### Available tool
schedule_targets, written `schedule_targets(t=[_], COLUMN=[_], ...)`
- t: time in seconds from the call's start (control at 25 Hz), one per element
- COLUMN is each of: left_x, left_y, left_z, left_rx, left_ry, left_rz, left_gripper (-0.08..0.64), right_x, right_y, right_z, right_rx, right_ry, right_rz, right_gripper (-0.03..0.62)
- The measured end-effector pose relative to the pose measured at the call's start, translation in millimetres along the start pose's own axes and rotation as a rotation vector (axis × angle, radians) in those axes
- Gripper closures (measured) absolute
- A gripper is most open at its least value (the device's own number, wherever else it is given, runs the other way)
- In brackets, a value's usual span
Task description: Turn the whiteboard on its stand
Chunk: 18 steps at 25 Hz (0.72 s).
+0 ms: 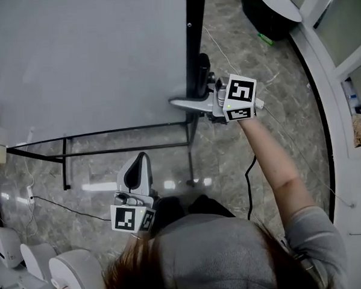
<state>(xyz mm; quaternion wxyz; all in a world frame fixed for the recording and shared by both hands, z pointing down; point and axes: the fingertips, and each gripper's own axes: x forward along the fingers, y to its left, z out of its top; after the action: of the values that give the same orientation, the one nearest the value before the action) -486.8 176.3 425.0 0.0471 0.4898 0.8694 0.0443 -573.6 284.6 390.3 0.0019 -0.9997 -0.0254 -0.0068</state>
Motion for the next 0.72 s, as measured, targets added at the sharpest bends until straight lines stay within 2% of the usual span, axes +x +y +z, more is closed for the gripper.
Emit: schedule_targets(t=[0.16,0.48,0.56,0.64,0.72], left_x=[19.8,22.9,27.2,28.6,27.6], left_y=[-38.5,-56.8,-66.9,-73.1,-74.2], left_z=[-6.4,-10.5,-12.3,-10.7,-5.3], left_rx=[0.002,0.011,0.016,0.027,0.049], left_ry=[0.0,0.008,0.01,0.006,-0.007], left_rz=[-0.029,-0.06,-0.073,-0.085,-0.09], left_gripper=[0.563,0.563,0.563,0.563,0.563], right_x=[-50.1,-54.2,-55.2,-66.5,-92.5], right_y=[2.5,8.2,4.7,0.3,4.7], right_z=[-2.9,6.3,2.7,-1.2,2.5], right_rx=[0.004,-0.016,-0.073,-0.12,-0.11], right_ry=[-0.001,-0.008,0.014,0.014,-0.069], right_rz=[-0.023,-0.041,-0.096,-0.202,-0.322], right_gripper=[0.509,0.506,0.492,0.406,0.385])
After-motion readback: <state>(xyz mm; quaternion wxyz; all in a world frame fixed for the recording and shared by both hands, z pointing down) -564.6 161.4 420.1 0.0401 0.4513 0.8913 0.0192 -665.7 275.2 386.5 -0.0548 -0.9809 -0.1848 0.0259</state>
